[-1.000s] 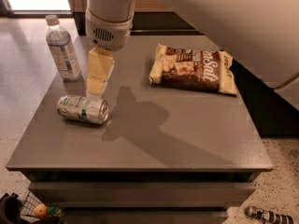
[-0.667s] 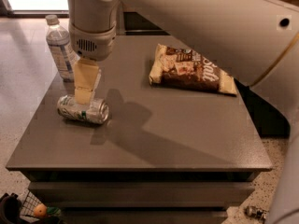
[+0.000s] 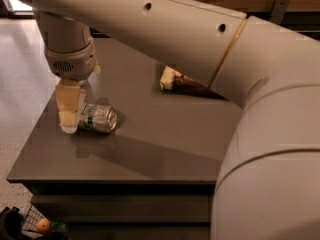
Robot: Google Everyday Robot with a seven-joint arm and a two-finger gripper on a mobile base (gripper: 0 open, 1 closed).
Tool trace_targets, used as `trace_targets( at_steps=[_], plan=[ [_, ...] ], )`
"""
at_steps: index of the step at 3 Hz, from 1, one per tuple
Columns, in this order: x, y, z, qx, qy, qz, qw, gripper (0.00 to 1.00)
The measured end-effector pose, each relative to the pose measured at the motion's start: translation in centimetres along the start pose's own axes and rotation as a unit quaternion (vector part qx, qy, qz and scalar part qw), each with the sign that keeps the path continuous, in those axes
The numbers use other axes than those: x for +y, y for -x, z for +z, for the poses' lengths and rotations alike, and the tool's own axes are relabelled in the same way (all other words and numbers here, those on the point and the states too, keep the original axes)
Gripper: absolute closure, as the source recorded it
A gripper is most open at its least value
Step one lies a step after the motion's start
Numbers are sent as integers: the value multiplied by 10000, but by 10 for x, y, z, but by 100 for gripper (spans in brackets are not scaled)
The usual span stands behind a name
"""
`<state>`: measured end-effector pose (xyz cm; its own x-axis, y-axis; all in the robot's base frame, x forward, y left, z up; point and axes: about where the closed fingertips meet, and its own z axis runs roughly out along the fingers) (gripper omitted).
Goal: Place 7up can upright
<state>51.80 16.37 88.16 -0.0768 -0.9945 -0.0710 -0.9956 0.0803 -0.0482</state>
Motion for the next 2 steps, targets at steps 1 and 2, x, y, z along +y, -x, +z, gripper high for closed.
trace_targets(
  at_steps=[1, 2],
  plan=[
    [3, 5, 15, 180, 39, 104, 9998, 0],
    [4, 8, 30, 353, 43, 195, 9992, 0]
  ],
)
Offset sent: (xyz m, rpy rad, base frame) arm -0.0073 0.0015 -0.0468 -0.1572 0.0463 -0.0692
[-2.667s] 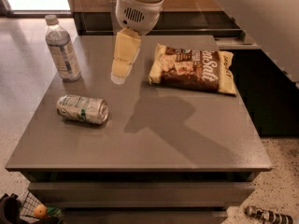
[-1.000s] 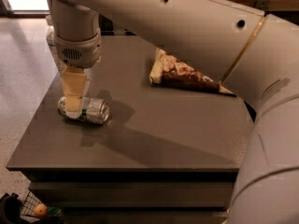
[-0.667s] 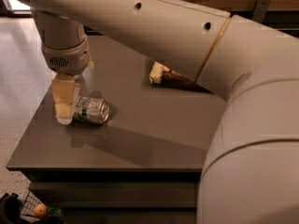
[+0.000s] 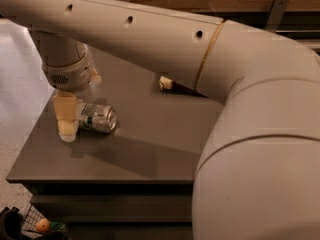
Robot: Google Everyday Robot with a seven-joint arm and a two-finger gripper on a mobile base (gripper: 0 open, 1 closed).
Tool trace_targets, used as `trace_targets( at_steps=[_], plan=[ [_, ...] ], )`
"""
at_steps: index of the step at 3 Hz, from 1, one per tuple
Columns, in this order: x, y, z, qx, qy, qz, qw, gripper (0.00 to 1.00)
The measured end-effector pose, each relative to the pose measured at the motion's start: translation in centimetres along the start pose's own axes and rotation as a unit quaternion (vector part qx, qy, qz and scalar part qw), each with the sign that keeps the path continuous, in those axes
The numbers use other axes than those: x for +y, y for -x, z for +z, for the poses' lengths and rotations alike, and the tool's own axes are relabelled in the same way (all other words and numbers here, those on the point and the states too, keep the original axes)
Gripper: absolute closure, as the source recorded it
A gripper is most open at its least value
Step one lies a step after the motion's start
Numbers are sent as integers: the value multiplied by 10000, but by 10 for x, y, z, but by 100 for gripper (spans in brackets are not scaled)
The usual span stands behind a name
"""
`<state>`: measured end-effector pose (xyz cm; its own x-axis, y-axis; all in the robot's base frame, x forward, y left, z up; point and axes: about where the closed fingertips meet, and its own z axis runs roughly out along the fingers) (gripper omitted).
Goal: Place 7up can upright
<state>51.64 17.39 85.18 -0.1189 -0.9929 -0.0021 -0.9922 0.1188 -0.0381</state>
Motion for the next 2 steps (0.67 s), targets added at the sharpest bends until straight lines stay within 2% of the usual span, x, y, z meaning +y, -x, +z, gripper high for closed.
trace_targets(
  at_steps=[2],
  plan=[
    [1, -8, 19, 158, -35, 325, 9993, 0]
  ],
)
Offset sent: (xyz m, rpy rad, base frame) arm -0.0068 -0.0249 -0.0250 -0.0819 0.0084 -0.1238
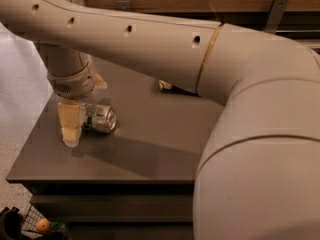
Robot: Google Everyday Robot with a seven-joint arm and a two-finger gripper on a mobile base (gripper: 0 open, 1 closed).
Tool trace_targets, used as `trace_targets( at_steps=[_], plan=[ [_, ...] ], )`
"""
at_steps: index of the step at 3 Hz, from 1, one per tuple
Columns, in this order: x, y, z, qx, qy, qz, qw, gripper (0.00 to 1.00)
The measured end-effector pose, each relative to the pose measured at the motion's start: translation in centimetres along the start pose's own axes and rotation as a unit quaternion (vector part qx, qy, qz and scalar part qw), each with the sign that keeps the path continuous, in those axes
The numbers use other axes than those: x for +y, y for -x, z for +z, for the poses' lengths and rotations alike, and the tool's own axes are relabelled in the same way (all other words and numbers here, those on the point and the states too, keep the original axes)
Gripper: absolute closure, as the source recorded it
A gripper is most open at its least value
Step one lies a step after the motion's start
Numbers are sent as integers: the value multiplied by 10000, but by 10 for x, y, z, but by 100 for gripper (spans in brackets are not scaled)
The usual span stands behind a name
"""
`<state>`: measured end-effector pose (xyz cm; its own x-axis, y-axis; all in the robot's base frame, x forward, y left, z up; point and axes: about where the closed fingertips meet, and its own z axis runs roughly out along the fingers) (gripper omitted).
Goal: Place 7up can upright
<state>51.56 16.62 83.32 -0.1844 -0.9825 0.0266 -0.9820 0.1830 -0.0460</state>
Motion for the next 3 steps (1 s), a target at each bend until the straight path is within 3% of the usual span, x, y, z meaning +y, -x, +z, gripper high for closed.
trace_targets(
  at_steps=[1, 3],
  plan=[
    [0, -6, 2, 18, -53, 186, 9998, 18],
    [-1, 1, 3, -92, -82, 166, 9998, 64]
  ],
)
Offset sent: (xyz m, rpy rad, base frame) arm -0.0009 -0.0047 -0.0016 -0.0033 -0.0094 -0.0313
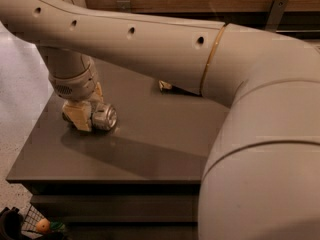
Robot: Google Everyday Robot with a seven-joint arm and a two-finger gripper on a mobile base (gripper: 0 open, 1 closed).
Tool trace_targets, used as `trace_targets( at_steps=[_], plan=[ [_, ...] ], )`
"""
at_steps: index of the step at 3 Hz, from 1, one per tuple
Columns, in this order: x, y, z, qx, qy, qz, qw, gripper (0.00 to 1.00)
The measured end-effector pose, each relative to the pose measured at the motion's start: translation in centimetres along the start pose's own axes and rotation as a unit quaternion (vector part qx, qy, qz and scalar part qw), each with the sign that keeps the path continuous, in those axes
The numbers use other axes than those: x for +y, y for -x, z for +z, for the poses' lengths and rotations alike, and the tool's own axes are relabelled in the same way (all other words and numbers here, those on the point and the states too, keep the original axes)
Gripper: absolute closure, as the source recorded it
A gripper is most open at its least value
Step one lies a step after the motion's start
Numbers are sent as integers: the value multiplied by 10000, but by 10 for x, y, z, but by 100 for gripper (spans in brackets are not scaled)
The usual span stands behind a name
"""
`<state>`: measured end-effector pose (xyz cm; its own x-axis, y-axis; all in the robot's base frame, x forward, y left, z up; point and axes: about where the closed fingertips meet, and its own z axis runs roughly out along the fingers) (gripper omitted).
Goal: Place 7up can upright
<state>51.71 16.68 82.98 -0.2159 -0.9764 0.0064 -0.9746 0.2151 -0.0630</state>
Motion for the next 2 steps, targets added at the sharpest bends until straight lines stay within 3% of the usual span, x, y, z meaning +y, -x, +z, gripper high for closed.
trace_targets(
  at_steps=[1, 2],
  plan=[
    [0, 3, 1, -43, -13, -4, 10000, 88],
    [-1, 5, 1, -78, -23, -8, 10000, 100]
  ],
)
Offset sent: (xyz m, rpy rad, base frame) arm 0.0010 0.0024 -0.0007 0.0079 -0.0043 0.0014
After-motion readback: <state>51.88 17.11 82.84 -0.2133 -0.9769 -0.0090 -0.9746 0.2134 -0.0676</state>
